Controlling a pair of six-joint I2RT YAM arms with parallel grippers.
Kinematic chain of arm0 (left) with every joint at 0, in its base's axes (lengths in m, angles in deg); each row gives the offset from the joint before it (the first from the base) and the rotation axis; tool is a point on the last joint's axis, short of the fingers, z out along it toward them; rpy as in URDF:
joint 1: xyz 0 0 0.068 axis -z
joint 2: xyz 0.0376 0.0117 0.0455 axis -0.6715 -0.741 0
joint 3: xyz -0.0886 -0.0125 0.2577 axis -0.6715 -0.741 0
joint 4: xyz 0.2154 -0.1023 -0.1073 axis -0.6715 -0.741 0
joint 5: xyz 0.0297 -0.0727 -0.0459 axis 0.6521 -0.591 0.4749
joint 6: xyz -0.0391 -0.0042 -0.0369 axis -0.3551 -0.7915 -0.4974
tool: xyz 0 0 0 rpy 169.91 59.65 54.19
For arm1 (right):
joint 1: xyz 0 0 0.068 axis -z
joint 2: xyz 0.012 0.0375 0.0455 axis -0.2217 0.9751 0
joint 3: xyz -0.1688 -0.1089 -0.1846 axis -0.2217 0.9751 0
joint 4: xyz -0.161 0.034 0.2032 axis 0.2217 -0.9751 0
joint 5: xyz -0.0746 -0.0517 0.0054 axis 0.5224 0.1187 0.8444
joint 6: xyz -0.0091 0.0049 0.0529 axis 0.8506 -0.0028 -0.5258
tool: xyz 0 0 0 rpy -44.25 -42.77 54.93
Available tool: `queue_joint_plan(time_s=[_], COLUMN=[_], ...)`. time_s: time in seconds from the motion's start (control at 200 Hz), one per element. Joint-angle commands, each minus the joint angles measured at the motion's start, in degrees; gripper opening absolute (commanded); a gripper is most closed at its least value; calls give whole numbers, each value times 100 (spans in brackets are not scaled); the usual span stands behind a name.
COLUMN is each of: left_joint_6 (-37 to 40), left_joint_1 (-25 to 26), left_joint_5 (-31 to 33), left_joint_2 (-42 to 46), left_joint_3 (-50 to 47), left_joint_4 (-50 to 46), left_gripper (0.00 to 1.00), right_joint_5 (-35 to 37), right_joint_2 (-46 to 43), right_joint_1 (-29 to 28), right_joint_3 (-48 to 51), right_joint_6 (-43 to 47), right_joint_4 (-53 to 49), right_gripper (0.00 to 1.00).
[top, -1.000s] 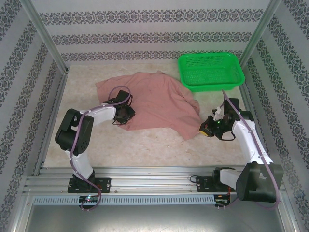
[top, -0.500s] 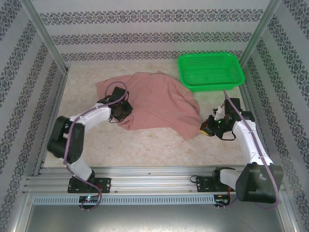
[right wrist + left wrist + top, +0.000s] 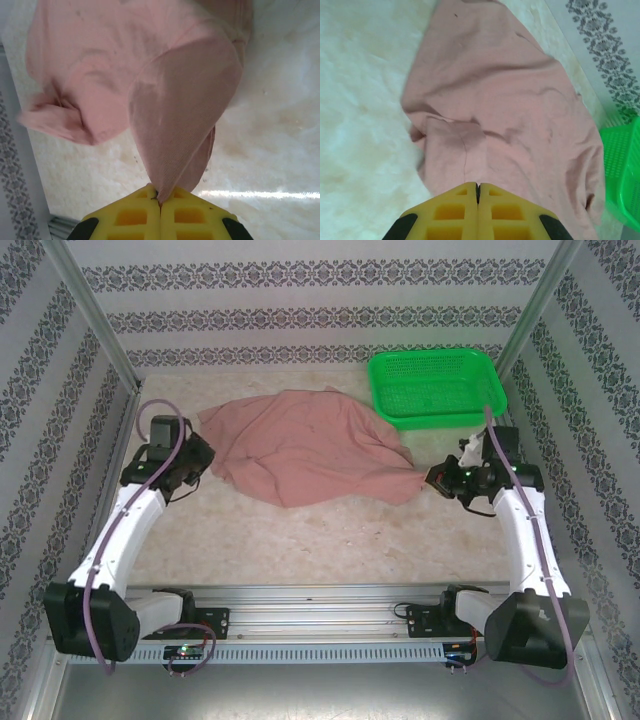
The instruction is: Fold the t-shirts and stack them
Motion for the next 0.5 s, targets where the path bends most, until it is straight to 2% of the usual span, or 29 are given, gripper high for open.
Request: queue_joint_plan(time_s=[0.0, 0.11, 0.195, 0.23, 0.295, 0.41, 0.495], left_joint_6=[298, 119, -436, -664, -1035, -1472, -1512], left_joint_1=[-340, -386, -112, 40, 312, 769, 823], left_joint_5=[-292, -863, -1321, -1368, -1491, -1482, -1333], left_joint_2=[381, 402, 458, 477, 388, 51, -209], left_joint_3=[-111, -207, -679, -862, -1127, -1442, -1509], left_joint_4=[-540, -320, 363, 642, 1124, 1865, 2053], left_gripper=[0, 0, 2, 6, 24, 45, 48], right_joint_5=[-301, -740, -788, -738, -692, -568, -482], right_joint_2=[22, 278, 350, 334, 290, 146, 62], right_joint_1=[179, 219, 213, 218, 222, 218, 222], right_joint_3=[-508, -836, -849, -794, -607, -180, 117], right_joint_6=[-177, -211, -251, -243, -229, -176, -99], right_joint_4=[416, 496, 480, 446, 399, 303, 276], right_gripper=[0, 0, 0, 0, 0, 0, 0])
